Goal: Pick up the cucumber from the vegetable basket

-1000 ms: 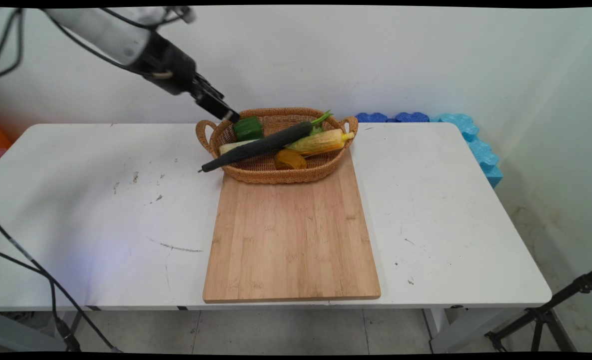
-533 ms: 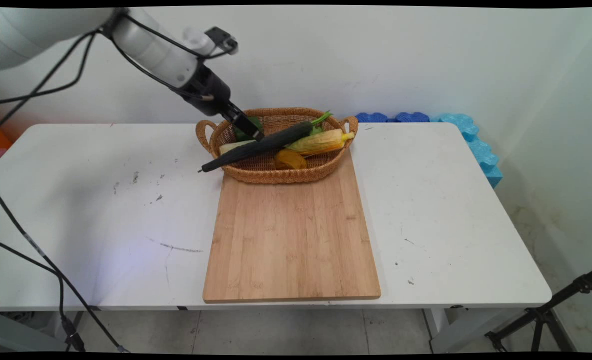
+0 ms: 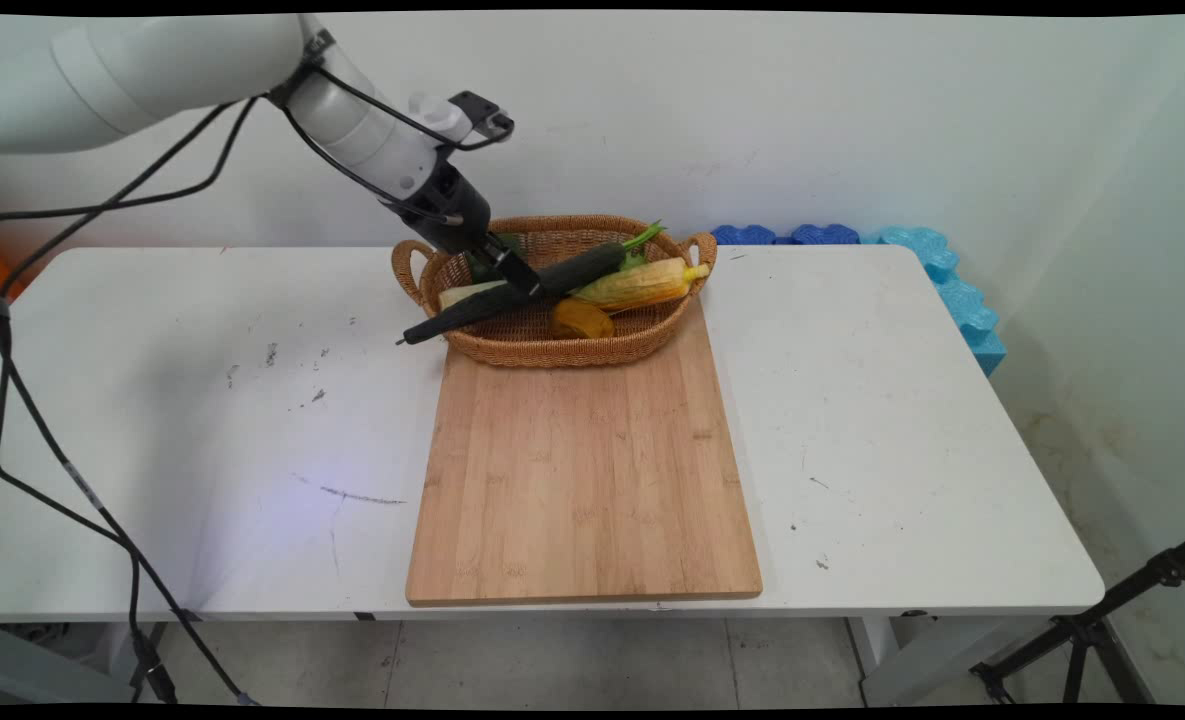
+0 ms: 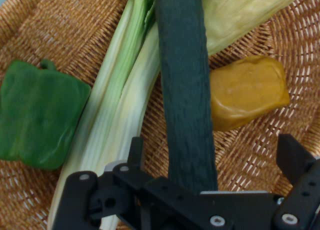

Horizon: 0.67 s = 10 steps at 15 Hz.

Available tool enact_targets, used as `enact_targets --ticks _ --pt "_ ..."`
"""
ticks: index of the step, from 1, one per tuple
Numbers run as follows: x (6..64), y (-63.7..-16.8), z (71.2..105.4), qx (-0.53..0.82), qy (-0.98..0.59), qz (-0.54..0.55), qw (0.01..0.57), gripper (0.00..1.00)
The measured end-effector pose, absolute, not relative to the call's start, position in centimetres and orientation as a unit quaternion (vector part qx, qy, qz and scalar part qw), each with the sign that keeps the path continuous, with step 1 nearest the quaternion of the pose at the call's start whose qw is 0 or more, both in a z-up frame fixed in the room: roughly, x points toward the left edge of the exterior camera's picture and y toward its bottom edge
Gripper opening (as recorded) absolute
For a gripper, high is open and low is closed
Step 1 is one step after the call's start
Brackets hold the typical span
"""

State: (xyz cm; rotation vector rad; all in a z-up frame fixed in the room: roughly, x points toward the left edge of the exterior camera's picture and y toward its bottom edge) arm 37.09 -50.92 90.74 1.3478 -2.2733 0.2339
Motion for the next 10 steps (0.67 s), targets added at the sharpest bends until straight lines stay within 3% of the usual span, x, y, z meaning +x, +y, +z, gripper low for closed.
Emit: enact_targets --ticks 10 --pt "36.2 -52.7 88.4 0.502 -0.831 0.080 0.228 1.00"
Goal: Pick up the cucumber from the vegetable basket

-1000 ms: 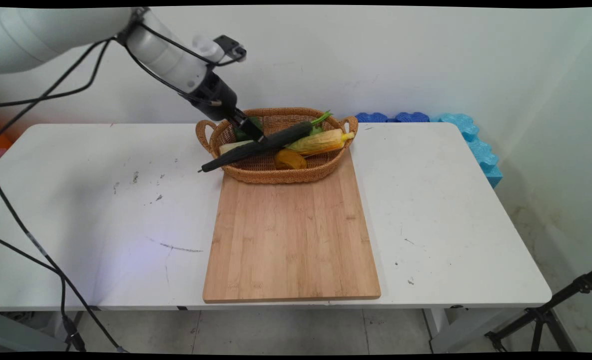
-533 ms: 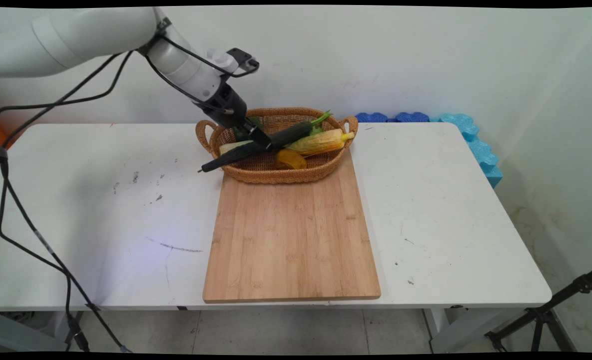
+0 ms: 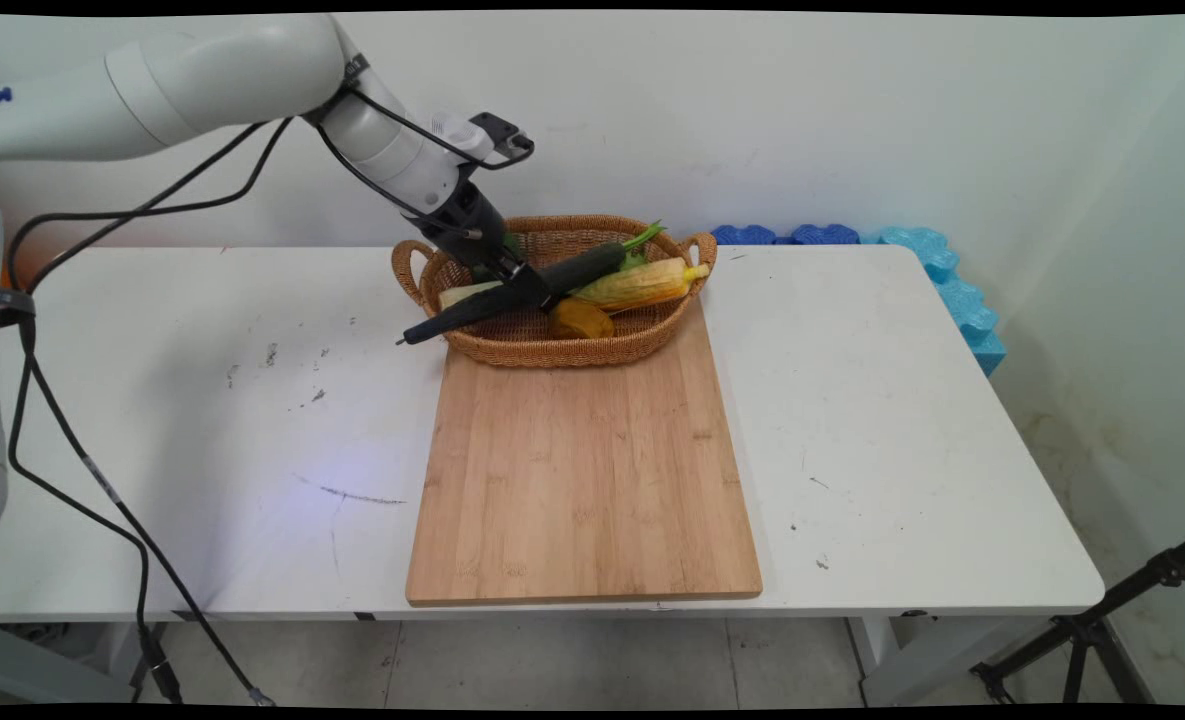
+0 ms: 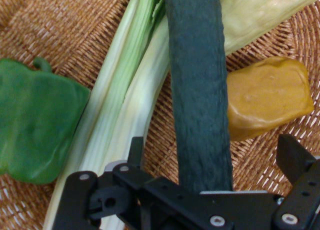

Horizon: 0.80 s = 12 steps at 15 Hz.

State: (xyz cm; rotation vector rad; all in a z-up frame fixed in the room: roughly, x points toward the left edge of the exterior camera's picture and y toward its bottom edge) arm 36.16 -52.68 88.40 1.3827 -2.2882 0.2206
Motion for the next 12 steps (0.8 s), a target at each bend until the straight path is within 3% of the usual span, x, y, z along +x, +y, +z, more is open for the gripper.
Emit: enact_targets --ticks 9,10,12 --pt "36.0 -53.1 87.3 0.502 -0.833 0.079 0.219 1.00" --pt "35.9 -53.2 87.2 0.502 -0.833 0.079 0.219 0.00" --pt "35.9 -53.2 87.1 0.501 -0.834 0.078 0.219 0.00"
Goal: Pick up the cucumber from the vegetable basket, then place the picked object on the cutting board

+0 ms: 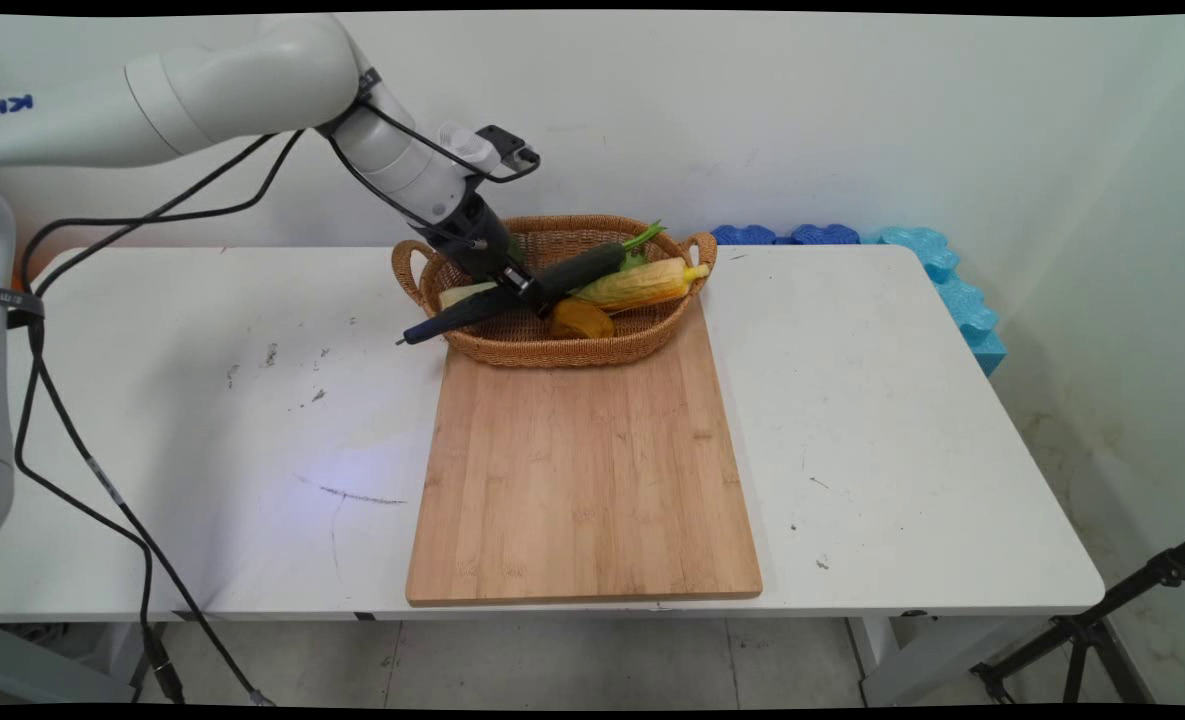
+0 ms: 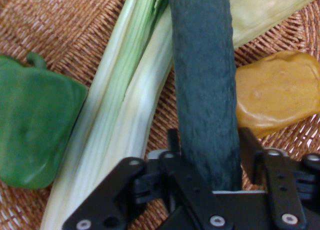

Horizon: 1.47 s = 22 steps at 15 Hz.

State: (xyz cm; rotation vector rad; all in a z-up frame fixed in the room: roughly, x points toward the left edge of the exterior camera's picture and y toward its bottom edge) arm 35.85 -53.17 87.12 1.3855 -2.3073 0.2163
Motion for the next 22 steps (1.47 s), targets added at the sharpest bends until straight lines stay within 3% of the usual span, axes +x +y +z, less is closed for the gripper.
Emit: enact_targets --ticks 11,17,22 --pt "35.7 -52.8 88.1 0.487 -0.837 0.091 0.231 0.00" --pt "35.2 -51.2 93.1 0.458 -0.845 0.107 0.255 0.00" --pt "34.0 -47.2 98.8 0.409 -0.863 0.102 0.280 0.00"
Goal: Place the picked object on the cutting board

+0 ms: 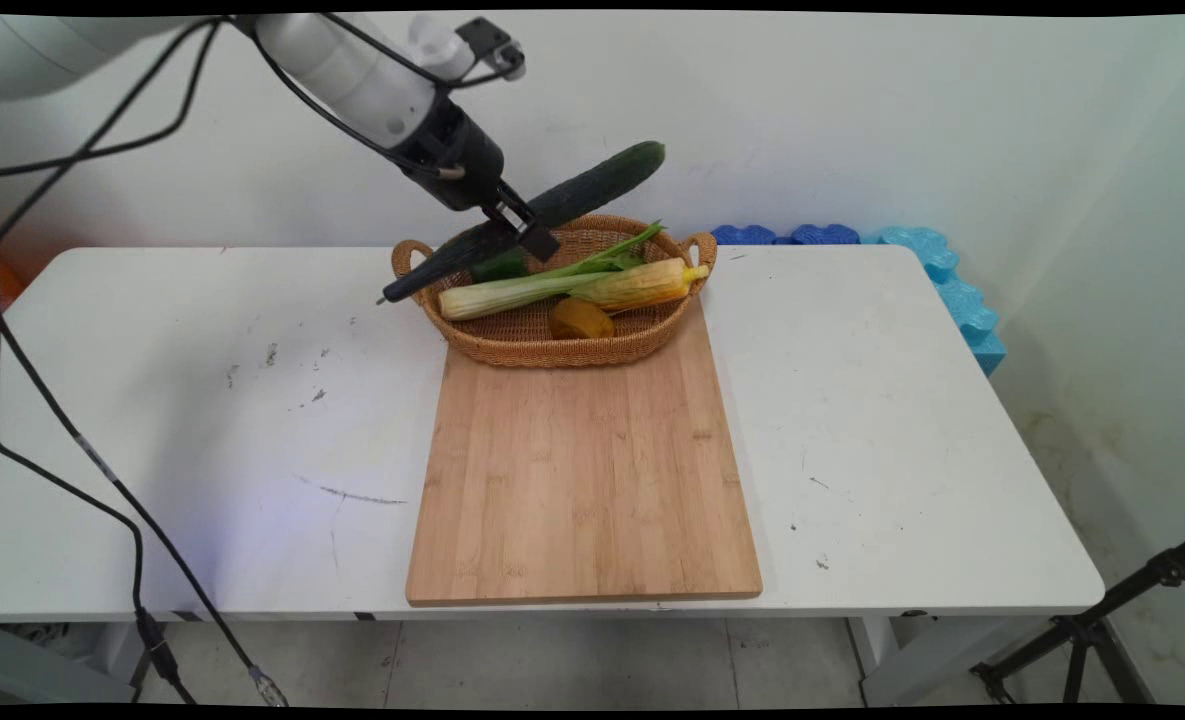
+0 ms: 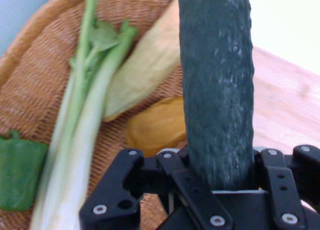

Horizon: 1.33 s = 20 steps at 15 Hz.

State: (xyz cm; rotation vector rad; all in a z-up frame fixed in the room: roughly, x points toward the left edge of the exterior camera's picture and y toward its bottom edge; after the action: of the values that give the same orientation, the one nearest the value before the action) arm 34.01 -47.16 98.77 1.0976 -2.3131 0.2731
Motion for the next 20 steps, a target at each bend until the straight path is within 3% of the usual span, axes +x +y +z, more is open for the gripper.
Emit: enact_targets --ticks 3,7,13,20 --pt "33.0 -44.2 100.4 0.380 -0.875 0.091 0.288 0.00" --pt "31.8 -40.6 100.0 0.348 -0.890 0.076 0.286 0.00" --pt "29.8 -36.6 95.1 0.295 -0.915 0.066 0.266 0.00" --pt "27.9 -36.1 88.5 0.252 -0.934 0.069 0.242 0.00"
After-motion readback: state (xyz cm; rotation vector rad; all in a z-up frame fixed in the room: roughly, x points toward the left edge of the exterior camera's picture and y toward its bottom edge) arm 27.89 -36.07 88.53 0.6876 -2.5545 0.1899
